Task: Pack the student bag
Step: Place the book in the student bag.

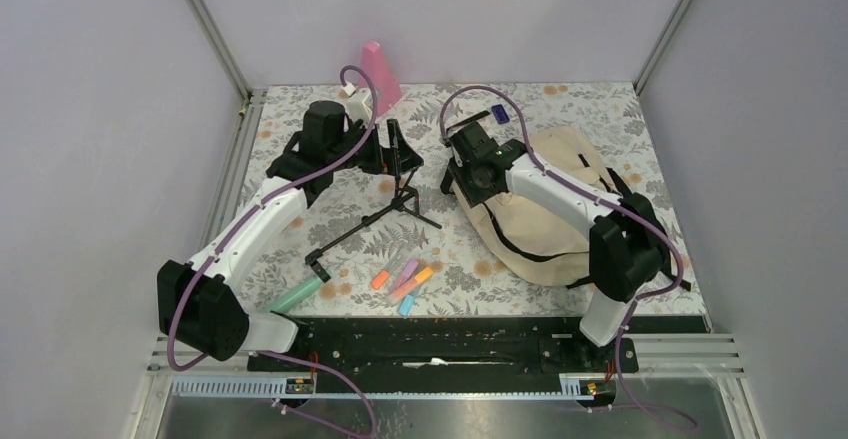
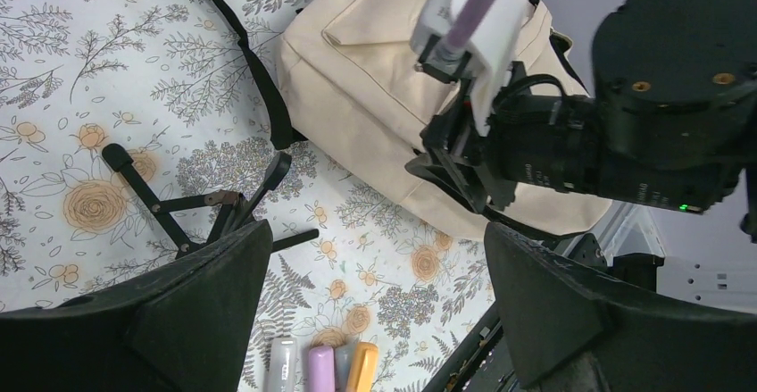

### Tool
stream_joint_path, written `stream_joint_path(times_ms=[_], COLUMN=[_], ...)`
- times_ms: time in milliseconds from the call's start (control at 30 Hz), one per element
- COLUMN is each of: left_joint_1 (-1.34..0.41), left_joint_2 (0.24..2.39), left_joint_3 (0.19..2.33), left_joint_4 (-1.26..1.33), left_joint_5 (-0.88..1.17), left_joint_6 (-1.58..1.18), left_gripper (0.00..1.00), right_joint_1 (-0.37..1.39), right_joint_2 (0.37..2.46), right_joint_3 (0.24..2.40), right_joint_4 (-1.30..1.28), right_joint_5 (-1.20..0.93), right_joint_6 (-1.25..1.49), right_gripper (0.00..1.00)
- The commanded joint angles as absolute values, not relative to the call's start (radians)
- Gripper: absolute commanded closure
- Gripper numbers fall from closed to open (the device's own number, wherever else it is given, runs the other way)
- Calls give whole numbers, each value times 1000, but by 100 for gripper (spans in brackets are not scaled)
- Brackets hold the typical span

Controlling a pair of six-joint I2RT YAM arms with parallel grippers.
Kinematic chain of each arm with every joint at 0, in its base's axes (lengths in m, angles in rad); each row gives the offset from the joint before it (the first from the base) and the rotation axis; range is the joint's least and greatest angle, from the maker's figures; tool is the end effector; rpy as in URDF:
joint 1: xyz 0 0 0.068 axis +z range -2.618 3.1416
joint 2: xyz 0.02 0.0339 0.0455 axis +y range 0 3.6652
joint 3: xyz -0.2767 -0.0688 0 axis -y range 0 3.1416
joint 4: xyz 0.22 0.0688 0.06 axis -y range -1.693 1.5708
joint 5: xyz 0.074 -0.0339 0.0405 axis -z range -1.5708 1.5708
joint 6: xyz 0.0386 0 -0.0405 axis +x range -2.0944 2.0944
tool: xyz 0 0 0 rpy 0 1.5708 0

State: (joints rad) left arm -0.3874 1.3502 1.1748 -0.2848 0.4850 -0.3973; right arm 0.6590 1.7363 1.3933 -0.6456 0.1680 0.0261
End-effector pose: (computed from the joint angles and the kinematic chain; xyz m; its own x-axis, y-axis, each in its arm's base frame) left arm 0.2556 -0.1237 0.3562 -0.6582 -0.1012 -0.7461 0.5057 0.6747 -0.5376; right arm 0.2843 0.2120 0.2753 -0.6740 -0.4895 -0.5533 -0.5136 0.8488 -0.1253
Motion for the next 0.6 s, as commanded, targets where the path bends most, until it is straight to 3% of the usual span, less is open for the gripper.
stream_joint_path(times_ms=[0, 333, 567], left_joint_1=[-383, -382, -382], left_joint_2=[1330, 1333, 1334], left_joint_3=[1178, 1184, 1182], left_joint_4=[-254, -268, -268], left_joint_5=[494, 482, 482], left_joint_6=[-396, -390, -391], left_gripper=[8, 8, 8], right_joint_1=[664, 678, 696], right_joint_2=[1788, 1795, 1790], right_joint_3=[1452, 1423, 1412], right_joint_4=[-657, -656, -656], right_joint_5=[256, 273, 314], right_joint_6=[-27, -20, -17], right_gripper=[57, 64, 74])
